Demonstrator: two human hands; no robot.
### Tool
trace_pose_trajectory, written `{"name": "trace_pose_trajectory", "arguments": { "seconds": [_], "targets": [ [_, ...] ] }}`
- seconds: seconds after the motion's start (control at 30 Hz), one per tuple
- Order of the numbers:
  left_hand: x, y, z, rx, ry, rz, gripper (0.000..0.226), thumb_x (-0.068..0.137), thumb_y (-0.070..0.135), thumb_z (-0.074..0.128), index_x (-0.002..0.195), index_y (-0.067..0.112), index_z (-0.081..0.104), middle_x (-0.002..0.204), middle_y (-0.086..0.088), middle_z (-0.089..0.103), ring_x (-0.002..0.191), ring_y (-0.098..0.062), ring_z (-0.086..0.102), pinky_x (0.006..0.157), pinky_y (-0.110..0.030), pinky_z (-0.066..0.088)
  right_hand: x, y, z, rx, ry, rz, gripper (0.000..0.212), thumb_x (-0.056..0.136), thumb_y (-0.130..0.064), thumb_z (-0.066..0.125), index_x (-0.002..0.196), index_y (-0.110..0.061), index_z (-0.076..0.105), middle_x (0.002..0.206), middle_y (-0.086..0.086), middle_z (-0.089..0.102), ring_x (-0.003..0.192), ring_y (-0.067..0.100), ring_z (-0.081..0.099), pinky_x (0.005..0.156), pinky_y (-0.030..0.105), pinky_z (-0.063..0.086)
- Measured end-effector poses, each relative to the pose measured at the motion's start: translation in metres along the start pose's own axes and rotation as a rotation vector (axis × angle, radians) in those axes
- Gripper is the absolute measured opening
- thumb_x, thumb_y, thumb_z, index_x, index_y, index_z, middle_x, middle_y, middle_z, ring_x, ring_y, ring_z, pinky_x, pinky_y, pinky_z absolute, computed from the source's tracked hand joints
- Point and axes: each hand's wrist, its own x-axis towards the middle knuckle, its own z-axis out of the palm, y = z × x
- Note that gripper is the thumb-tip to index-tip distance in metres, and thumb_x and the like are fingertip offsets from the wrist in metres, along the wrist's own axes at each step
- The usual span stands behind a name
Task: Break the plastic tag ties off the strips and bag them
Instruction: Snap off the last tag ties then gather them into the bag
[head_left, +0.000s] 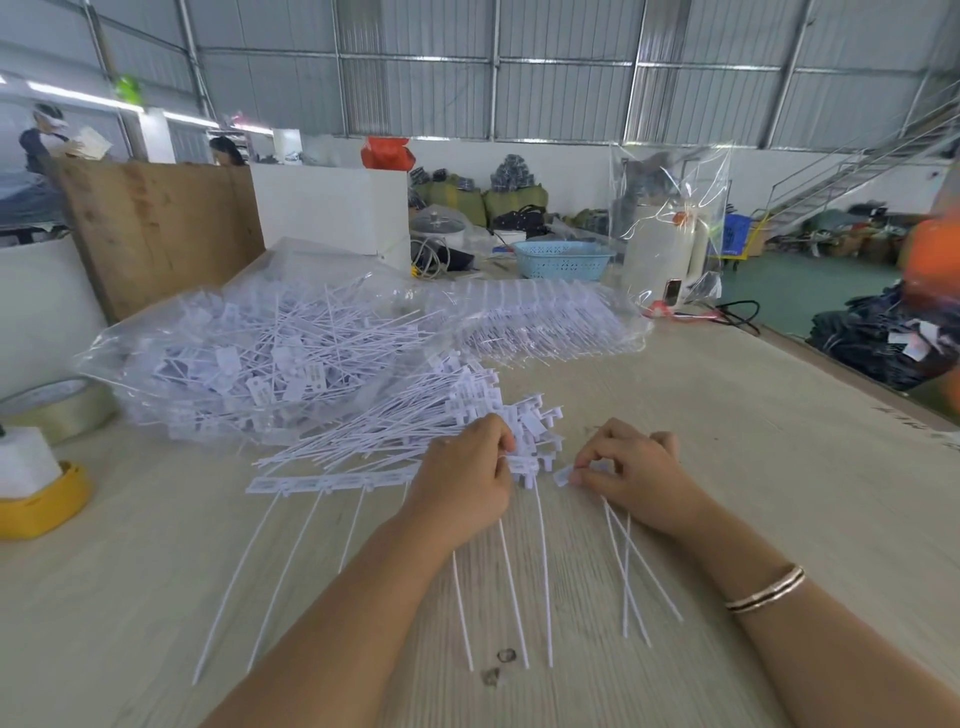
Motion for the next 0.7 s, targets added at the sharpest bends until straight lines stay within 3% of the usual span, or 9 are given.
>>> {"name": "trace_pose_trajectory", "arguments": {
  "seconds": [0.13, 0.27, 0.4, 0.5, 0.57, 0.7],
  "targets": [
    [0.0, 0.003, 0.003, -0.062, -0.011, -0.021, 0.01, 0.093, 0.017, 0.046, 0.097, 0.025, 0.041, 0.086, 0.01, 0.05, 0.072, -0.014, 0.053, 0.066, -0.032, 0.042, -0.003, -0.017, -0.004, 0.161, 0.171, -0.117, 0.009, 0.083, -0.04, 0.063, 0.092, -0.038, 0.062, 0.093, -0.02, 0.052, 0.075, -0.007, 0.048, 0.081, 0.029, 0.028],
    [-0.001, 0.011, 0.007, -0.086, 0.024, 0.013, 0.012, 0.093, 0.018, 0.047, 0.096, 0.025, 0.038, 0.091, 0.008, 0.047, 0.073, -0.011, 0.05, 0.063, -0.028, 0.041, -0.007, -0.04, 0.004, 0.237, 0.054, -0.216, 0.036, 0.082, -0.033, 0.066, 0.116, -0.027, 0.059, 0.1, -0.015, 0.055, 0.082, -0.009, 0.047, 0.083, 0.031, 0.036],
    [-0.002, 0.017, 0.008, -0.093, 0.037, 0.063, 0.014, 0.093, 0.018, 0.048, 0.096, 0.025, 0.036, 0.092, 0.007, 0.043, 0.071, -0.009, 0.047, 0.059, -0.024, 0.034, -0.006, -0.041, 0.009, 0.211, 0.096, -0.184, 0.026, 0.078, -0.016, 0.068, 0.102, -0.02, 0.061, 0.09, -0.011, 0.058, 0.072, -0.005, 0.046, 0.084, 0.036, 0.036],
    [0.0, 0.013, 0.004, 0.044, 0.055, 0.048, 0.007, 0.096, 0.028, 0.043, 0.1, 0.022, 0.044, 0.092, 0.008, 0.052, 0.077, -0.016, 0.052, 0.071, -0.031, 0.037, -0.004, -0.036, 0.008, 0.235, 0.138, -0.169, 0.018, 0.077, -0.01, 0.068, 0.093, -0.016, 0.065, 0.088, -0.006, 0.062, 0.071, -0.004, 0.047, 0.081, 0.035, 0.038],
    [0.002, 0.007, 0.003, 0.148, -0.001, 0.02, 0.019, 0.098, 0.035, 0.037, 0.103, 0.022, 0.05, 0.09, 0.006, 0.061, 0.082, -0.018, 0.056, 0.081, -0.034, 0.037, -0.003, -0.034, 0.007, 0.23, 0.149, -0.172, 0.017, 0.077, -0.009, 0.069, 0.093, -0.014, 0.066, 0.089, -0.003, 0.064, 0.073, 0.001, 0.049, 0.08, 0.035, 0.04],
    [-0.001, 0.001, 0.004, 0.039, -0.066, 0.007, 0.023, 0.097, 0.042, 0.039, 0.097, 0.026, 0.055, 0.065, 0.011, 0.05, 0.064, -0.008, 0.048, 0.067, -0.032, 0.03, -0.002, -0.034, 0.009, 0.134, 0.169, -0.189, 0.02, 0.078, -0.023, 0.073, 0.095, -0.015, 0.067, 0.091, -0.005, 0.063, 0.076, 0.004, 0.05, 0.075, 0.026, 0.028]
  ]
}}
